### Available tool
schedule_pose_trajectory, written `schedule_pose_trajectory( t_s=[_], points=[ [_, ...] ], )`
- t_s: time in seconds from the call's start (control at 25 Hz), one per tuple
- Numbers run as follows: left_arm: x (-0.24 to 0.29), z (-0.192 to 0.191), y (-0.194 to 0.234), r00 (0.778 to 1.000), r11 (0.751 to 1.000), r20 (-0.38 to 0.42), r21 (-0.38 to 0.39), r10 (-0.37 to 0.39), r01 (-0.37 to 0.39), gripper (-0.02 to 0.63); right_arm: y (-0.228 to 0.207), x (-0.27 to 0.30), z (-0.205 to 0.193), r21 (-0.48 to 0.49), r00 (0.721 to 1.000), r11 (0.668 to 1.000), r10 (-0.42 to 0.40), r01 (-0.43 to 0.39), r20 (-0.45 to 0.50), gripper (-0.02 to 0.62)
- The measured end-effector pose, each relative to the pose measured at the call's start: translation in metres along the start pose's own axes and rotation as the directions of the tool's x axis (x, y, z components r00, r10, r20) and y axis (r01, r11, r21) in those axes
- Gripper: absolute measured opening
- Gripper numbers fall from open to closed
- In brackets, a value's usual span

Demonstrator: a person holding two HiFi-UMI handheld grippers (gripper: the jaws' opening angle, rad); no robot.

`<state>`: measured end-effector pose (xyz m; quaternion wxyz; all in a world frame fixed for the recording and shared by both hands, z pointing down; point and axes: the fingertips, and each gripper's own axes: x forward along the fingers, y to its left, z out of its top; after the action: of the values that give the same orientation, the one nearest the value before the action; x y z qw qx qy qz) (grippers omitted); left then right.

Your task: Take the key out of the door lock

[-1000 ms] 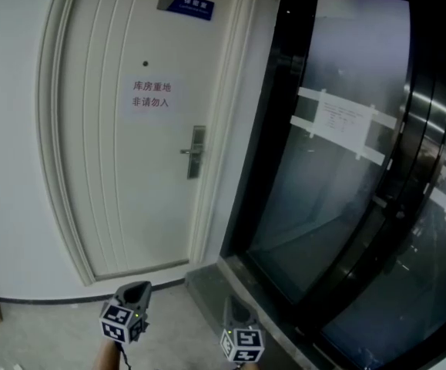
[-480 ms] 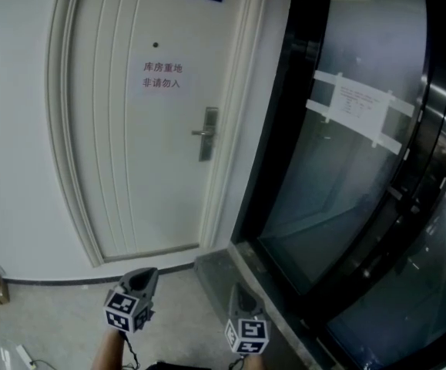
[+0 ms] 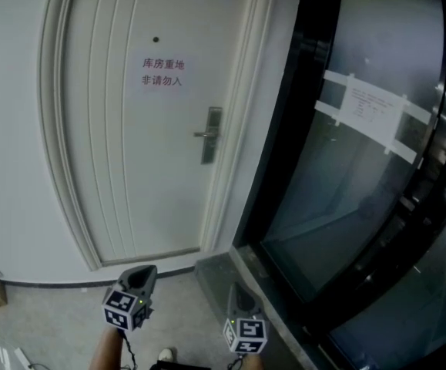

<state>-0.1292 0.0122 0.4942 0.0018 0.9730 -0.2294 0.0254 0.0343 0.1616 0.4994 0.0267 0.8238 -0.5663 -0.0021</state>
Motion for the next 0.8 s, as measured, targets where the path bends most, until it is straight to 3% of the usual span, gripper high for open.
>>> schedule_pose_trajectory(
  t_s=[0.8],
  points=[
    [0.119,0.021,0.107,1.000,1.000,0.008,0.017,-0.026,0.026,0.008,-0.001,0.150,0.018,-0.002,0.999,0.999,-0.040,0.040,0.004,0.011]
  ],
)
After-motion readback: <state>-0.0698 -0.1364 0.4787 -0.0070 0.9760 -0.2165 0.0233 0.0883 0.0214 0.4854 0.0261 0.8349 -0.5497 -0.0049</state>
